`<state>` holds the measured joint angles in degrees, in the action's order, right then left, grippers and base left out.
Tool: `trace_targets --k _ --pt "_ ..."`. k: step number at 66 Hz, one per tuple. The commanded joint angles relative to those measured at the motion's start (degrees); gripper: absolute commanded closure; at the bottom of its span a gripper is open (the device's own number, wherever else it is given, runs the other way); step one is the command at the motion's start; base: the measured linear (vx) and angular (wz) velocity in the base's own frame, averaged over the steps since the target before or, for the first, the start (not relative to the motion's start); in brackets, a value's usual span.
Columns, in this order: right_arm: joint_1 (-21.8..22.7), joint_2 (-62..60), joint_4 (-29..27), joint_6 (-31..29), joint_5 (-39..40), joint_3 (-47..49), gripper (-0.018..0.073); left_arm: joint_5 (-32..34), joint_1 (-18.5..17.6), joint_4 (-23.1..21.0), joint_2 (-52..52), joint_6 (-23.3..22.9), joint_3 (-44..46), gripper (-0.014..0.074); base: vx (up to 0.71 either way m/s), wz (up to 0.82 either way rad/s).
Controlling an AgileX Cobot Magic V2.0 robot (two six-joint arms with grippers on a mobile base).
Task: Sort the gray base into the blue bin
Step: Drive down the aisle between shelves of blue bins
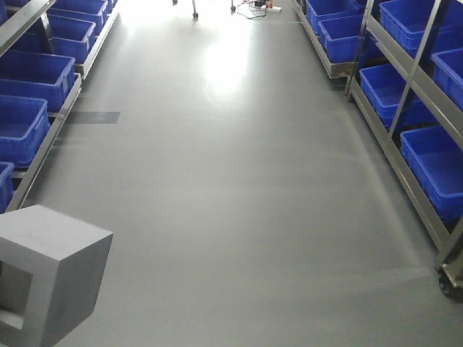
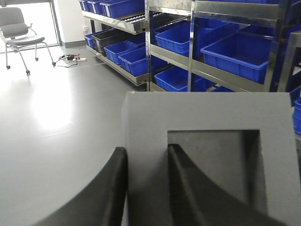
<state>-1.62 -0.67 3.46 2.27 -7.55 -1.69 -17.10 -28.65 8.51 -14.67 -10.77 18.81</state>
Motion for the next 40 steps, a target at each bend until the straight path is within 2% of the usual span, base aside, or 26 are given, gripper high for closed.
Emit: trace_targets --k 1,40 --pt "0.2 -0.7 0.4 -0.4 4.2 -0.9 0.0568 6.3 -0.1 -0.2 -0.4 -0.2 1.7 0.0602 0.44 -0.03" --pt "0.2 -0.7 0.4 -0.4 4.2 -0.9 0.0568 6.3 -0.1 -0.2 -0.4 -0.2 1.7 0.0602 0.47 0.02"
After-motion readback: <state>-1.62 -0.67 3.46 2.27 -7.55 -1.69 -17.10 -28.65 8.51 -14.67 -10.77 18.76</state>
